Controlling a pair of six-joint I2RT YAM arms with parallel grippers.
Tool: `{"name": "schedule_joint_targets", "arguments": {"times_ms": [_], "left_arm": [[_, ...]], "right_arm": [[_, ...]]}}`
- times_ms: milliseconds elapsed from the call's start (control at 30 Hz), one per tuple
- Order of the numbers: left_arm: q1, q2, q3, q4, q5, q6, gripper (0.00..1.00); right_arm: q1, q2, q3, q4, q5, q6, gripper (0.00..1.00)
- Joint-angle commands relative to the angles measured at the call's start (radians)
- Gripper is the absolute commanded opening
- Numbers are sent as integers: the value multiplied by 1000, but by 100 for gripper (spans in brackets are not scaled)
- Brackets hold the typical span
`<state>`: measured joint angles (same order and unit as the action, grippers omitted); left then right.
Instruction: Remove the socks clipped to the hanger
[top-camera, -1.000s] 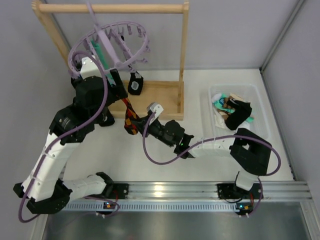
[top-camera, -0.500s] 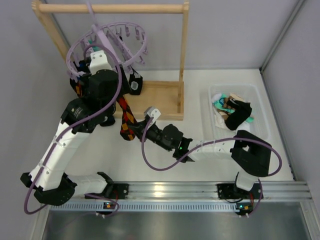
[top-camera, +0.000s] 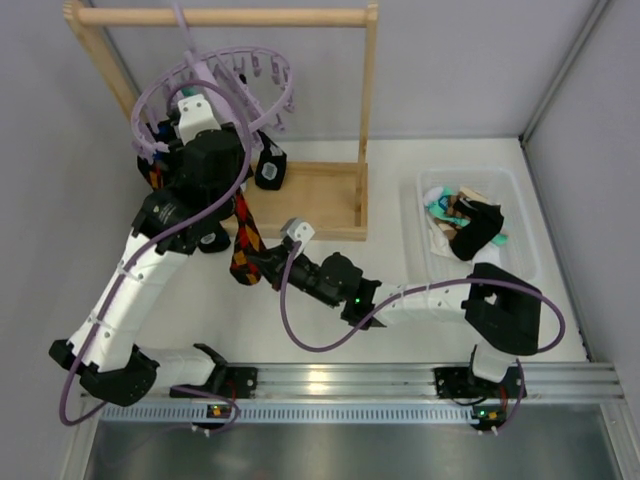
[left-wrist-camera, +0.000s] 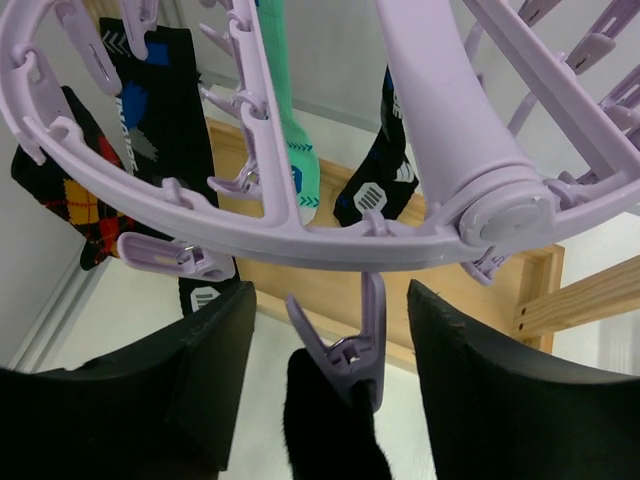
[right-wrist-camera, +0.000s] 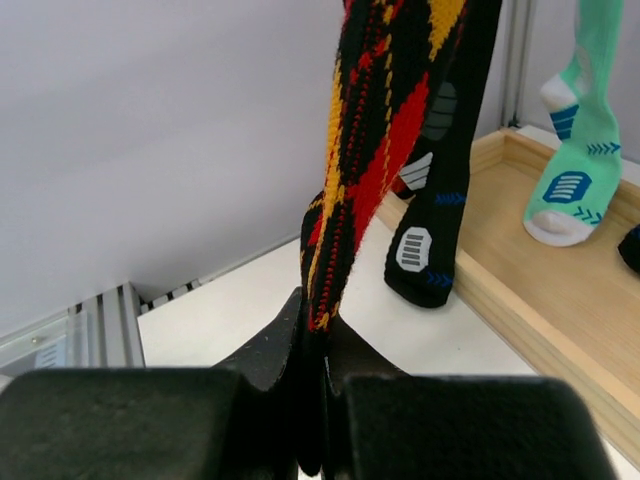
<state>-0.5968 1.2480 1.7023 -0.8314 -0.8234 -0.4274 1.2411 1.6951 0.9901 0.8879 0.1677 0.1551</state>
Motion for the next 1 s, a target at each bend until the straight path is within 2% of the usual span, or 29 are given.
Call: {"name": "schedule_joint_targets", "arguments": {"times_ms": [0,167,200,300,400,467,533,600,633,667,700,767,800,867,900,933,967], "left_arm": [[15,11,-9,74,3,15,65],[41,14,-6,89,17,24,45],[45,14,-4,90,20,29,36],[57,16,-7,91,26,35,24],[65,18,-10,100,38,39,6],[68,18,-10,103,59,41,1],[69,14,-9,103,87,41,1],[69,1,-16,104,156,36,11],[71,-4,-21,106,183,39,19],[71,-10,-29,104,240,42,45],[69,-19,-32,103,263,52,57],[69,-33,-55,104,311,53,66],[69,-50,-64,104,357,56,74],[69,-67,-90,104,398,58,84],[69,-88,-99,101,436,68,93],[69,-103,-110,103,454,72,98],[69,-137,-137,101,464,76,98]], "right_arm": [[29,-11,48,13,-8,-19,0],[43,3,59,3,-2,-35,0],[44,6,58,5,-2,-35,0],[47,8,48,16,-2,-34,0],[50,-3,30,23,3,-35,0],[50,-21,3,29,18,-38,0],[52,-61,-43,25,59,-43,0],[52,-110,-83,5,107,-46,0],[50,-177,-115,-59,169,-55,0],[50,-214,-125,-120,209,-58,0],[44,-253,-134,-177,246,-60,0],[26,-378,-154,-375,329,-42,0],[-7,-462,-154,-447,341,-26,0],[-58,-546,-153,-664,363,14,0],[-112,-619,-148,-743,365,36,0],[-147,-650,-130,-812,357,44,0],[-182,-678,-113,-960,346,49,0]]}}
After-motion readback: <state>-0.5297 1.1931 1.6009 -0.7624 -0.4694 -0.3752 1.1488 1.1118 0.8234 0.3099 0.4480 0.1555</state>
